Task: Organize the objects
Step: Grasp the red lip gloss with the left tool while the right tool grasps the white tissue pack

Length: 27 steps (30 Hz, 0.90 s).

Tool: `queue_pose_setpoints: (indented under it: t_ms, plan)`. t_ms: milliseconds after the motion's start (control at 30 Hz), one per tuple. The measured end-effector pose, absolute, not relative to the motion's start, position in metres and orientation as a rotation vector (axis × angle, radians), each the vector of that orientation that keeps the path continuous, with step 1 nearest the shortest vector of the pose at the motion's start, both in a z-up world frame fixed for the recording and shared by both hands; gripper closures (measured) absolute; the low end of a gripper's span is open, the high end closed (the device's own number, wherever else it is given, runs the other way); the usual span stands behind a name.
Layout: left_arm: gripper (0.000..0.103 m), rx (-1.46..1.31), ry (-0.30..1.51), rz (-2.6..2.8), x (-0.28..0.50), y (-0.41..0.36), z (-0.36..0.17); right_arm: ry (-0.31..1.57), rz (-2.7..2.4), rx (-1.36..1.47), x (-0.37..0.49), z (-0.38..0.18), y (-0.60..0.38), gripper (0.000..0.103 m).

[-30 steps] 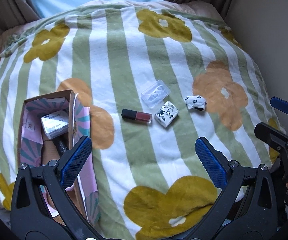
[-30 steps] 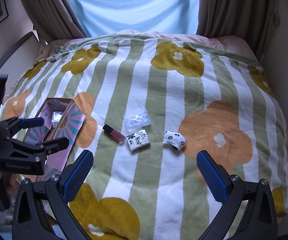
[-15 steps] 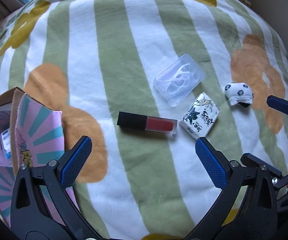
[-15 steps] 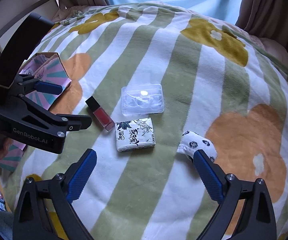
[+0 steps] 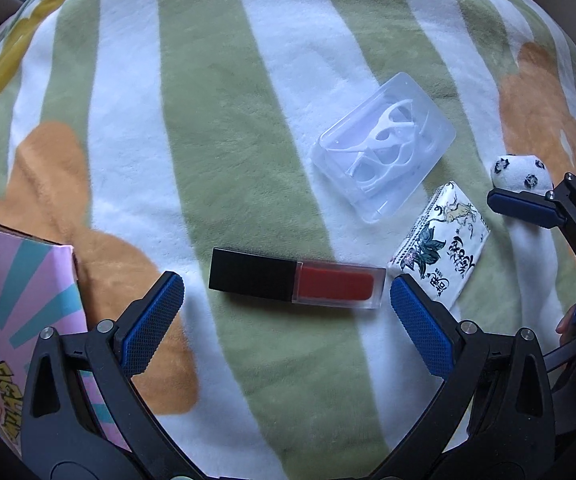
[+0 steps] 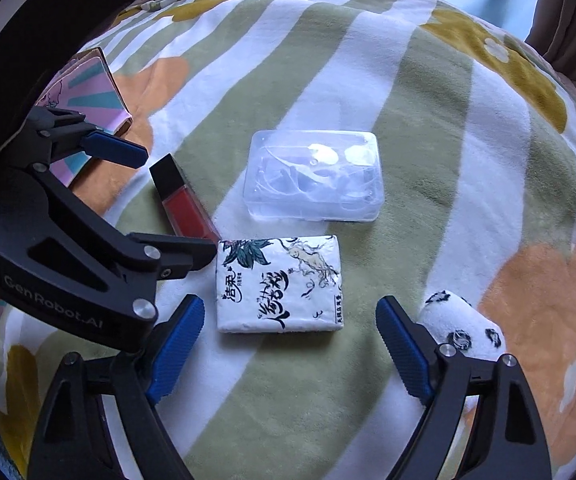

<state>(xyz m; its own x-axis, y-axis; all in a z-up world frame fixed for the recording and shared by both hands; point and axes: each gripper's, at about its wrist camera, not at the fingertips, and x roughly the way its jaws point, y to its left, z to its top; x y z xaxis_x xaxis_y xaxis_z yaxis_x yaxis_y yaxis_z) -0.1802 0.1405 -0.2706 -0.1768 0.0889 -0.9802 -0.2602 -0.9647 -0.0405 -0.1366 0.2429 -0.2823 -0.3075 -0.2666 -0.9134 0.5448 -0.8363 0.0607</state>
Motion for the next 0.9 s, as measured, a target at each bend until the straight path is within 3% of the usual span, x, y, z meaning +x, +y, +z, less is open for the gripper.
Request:
queue_pose_setpoints:
  t_ms: [100, 300, 633, 900]
  plan:
    - [0.015, -1.867, 0.197, 2.2, -0.183, 0.141, -0.278, 0.342, -2.16, 1.447, -0.14, -0.286, 0.241, 0.024]
    - [0.02, -1.852, 0.185, 2.173, -0.184, 0.139, -0.281, 0.313, -2.136, 1.472, -0.145, -0.29, 0.24, 0.044]
    - [0.021, -1.816, 0.159, 2.188, -0.182, 0.134, -0.268, 0.31, -2.169, 1.479, -0.145, -0.275, 0.245, 0.046]
    - [0.021, -1.729, 0.116, 2.265, -0.17, 0.122, -0.216, 0.283, -2.254, 1.465, -0.136, -0.228, 0.255, 0.046]
